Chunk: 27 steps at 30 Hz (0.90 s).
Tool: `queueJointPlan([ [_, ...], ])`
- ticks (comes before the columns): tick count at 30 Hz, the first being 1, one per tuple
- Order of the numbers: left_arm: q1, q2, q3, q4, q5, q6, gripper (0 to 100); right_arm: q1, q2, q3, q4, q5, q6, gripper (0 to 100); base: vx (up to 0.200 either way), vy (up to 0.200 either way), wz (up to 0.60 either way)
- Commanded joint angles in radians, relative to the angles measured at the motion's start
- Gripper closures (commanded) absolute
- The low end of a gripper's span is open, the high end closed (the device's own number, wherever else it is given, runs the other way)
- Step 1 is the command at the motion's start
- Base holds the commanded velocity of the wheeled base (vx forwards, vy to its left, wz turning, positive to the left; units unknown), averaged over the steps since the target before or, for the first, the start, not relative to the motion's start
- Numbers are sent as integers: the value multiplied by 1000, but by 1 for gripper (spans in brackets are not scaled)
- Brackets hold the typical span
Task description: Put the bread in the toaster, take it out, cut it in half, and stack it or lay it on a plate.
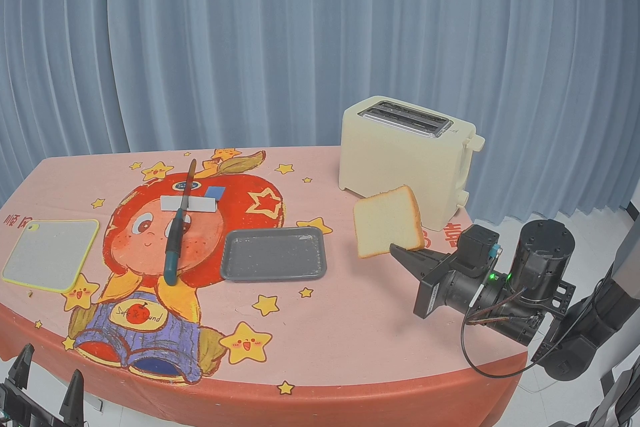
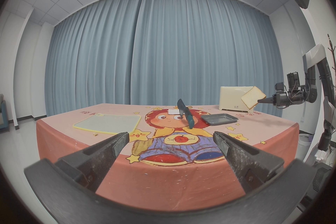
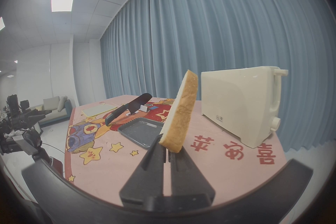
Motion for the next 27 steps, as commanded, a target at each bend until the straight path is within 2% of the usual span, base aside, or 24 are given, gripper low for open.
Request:
queueJointPlan([
  [1, -1, -13, 18, 0, 0, -2, 0, 3, -1, 1, -2, 0, -2, 100, 0, 0, 0],
  [18, 0, -13, 18, 0, 0, -2, 0, 5, -7, -1, -2, 0, -2, 100, 0, 0, 0],
  [27, 0, -13, 18, 0, 0, -2, 0, 2, -4, -1, -48, 0, -2, 100, 0, 0, 0],
])
